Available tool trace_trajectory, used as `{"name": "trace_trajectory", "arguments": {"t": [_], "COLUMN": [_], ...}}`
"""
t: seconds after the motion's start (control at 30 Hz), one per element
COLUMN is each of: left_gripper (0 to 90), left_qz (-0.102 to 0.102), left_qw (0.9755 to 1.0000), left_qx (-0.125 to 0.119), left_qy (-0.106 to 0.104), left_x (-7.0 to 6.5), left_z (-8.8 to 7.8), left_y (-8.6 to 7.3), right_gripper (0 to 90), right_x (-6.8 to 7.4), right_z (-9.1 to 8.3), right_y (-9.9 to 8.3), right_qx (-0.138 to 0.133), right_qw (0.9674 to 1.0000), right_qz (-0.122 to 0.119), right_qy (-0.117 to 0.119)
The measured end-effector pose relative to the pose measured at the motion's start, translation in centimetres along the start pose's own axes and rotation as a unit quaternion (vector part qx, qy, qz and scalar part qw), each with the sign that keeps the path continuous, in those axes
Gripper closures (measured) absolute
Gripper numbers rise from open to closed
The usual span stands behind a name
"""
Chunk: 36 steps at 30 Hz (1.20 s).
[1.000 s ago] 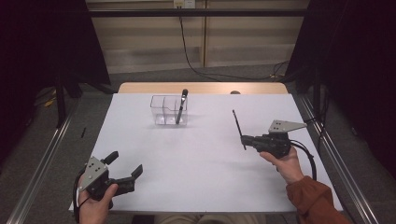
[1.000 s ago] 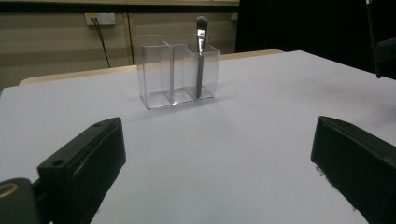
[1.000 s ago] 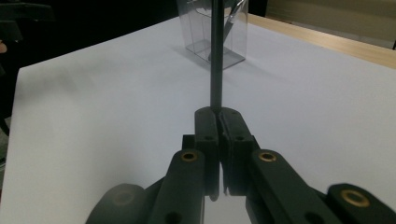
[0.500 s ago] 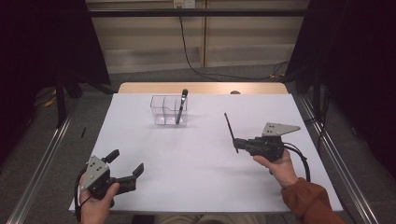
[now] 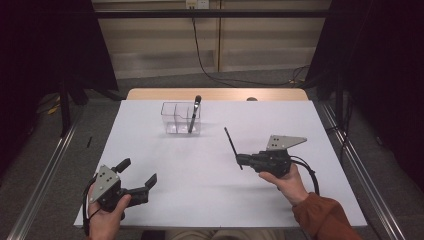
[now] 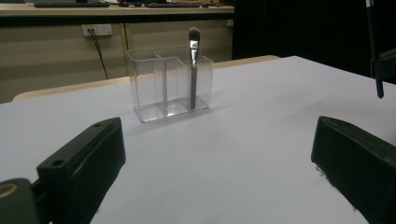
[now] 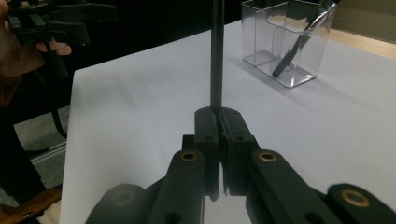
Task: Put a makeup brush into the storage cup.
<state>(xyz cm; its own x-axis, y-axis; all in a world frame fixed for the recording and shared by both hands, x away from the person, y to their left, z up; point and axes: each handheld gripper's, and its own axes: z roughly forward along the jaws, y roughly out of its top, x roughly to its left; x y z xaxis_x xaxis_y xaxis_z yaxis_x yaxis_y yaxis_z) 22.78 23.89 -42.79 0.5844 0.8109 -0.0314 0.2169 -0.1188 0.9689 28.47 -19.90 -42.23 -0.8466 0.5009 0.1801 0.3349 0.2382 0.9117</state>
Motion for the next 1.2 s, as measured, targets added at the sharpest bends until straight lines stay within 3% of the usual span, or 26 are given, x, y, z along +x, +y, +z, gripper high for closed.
{"name": "trace_trajectory", "arguments": {"t": [0.23,0.57,0.8,1.2], "left_gripper": [3.0,3.0,2.7,2.4], "left_qz": [0.001,0.019,0.025,0.029], "left_qw": [0.9999,0.9989,0.9977,0.9963], "left_qx": [0.007,0.006,0.003,-0.012], "left_qy": [-0.016,-0.043,-0.062,-0.080], "left_x": [-0.7,-2.1,-3.4,-5.2], "left_z": [0.9,2.6,3.4,5.4], "left_y": [0.2,1.1,1.4,2.7], "right_gripper": [86.6,86.6,86.6,86.6], "right_x": [0.2,0.4,0.9,0.9], "right_z": [1.3,3.1,3.2,3.9], "right_y": [0.7,1.2,1.4,0.9], "right_qx": [0.001,0.008,-0.009,-0.006], "right_qw": [0.9999,0.9996,0.9993,0.9990], "right_qz": [-0.006,-0.014,-0.017,-0.016], "right_qy": [0.008,0.025,0.033,0.041]}}
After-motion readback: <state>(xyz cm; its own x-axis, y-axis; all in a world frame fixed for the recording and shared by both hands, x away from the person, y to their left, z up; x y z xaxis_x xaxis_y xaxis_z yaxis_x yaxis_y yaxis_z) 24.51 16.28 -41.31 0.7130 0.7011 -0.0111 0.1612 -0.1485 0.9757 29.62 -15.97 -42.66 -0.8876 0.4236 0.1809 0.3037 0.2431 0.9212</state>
